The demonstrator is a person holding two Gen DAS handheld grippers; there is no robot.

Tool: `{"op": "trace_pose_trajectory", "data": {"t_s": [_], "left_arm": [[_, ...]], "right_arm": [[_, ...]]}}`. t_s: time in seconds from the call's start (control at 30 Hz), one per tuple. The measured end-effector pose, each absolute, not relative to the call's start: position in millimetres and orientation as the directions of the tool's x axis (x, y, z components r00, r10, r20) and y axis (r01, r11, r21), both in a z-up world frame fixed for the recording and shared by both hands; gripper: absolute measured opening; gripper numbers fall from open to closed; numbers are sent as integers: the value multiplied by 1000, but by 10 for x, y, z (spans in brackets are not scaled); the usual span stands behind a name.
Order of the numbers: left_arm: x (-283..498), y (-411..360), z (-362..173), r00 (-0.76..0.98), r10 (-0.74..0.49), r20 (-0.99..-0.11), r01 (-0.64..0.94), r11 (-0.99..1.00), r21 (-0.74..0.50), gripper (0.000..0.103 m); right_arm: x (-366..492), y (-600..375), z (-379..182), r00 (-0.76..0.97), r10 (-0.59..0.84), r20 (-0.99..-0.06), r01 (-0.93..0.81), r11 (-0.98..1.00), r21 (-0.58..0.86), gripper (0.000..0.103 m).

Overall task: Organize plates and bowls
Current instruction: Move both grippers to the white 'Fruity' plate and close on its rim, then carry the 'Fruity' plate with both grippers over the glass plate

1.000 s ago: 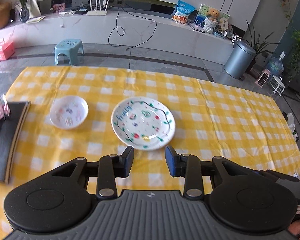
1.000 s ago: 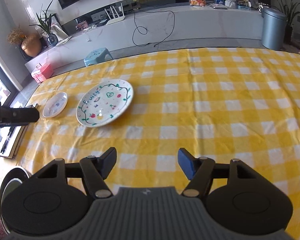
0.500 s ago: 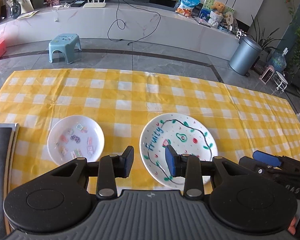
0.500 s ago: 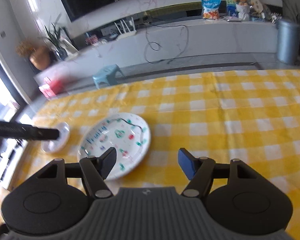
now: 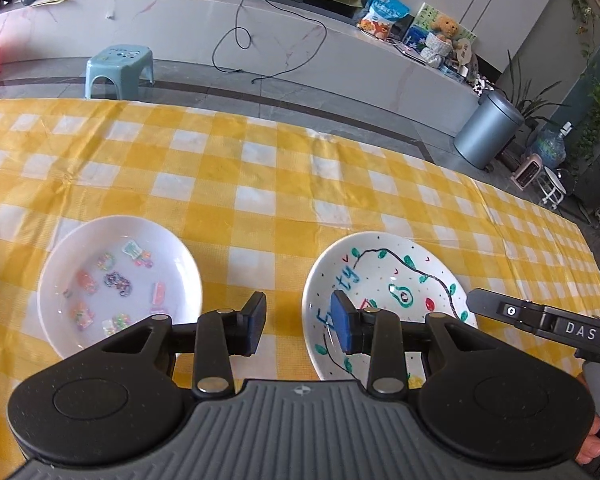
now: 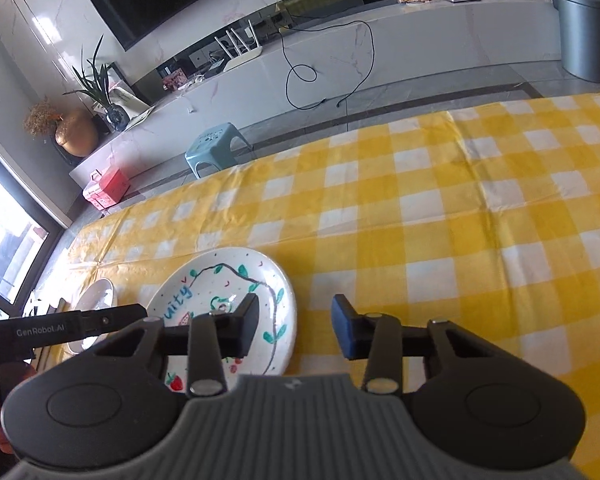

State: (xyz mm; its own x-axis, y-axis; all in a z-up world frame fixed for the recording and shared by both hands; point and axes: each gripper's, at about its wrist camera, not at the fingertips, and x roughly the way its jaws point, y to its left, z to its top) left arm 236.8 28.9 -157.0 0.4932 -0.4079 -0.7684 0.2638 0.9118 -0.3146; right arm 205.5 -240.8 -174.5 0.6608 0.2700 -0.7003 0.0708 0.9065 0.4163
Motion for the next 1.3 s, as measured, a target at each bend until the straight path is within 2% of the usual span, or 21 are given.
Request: {"op": "trace_pose_trajectory", "data": {"t_s": [0.07, 0.23, 0.43, 0.57, 0.63, 0.77, 1.03, 1.3], "left_arm": [[2367, 288, -1605, 497, -409, -765, 268, 911, -313, 40], [2340, 270, -1615, 487, -447, -751, 292, 893, -342, 40], [2296, 189, -1618, 480, -451, -752, 322, 889, -327, 30], [2260, 94, -1608, 491, -412, -768, 347, 901, -262, 29], [2257, 51, -1589, 494, -383, -781, 348, 910, -226, 23], [2258, 88, -1519, 475, -415, -776, 346, 899, -269, 16], [2095, 31, -1202, 477, -438, -762, 370, 887, -277, 16], [1717, -258, -723, 477, -405, -780, 398, 891, -219, 16]], "right_arm": [[2062, -2419, -1789, 652, 281, -704, 70, 903, 425, 29], [2031, -2430, -1849, 648, 298, -701, 76, 891, 449, 19], [1991, -2379, -1868, 647, 323, -691, 65, 879, 472, 16], [1986, -2402, -1879, 651, 313, -692, 92, 872, 481, 9], [1993, -2422, -1884, 648, 318, -693, 107, 862, 495, 8], [1958, -2428, -1820, 650, 287, -704, 132, 869, 476, 8], [1734, -2553, -1654, 655, 317, -686, 160, 829, 536, 9], [1287, -2717, -1350, 691, 311, -652, 182, 798, 574, 10]]}}
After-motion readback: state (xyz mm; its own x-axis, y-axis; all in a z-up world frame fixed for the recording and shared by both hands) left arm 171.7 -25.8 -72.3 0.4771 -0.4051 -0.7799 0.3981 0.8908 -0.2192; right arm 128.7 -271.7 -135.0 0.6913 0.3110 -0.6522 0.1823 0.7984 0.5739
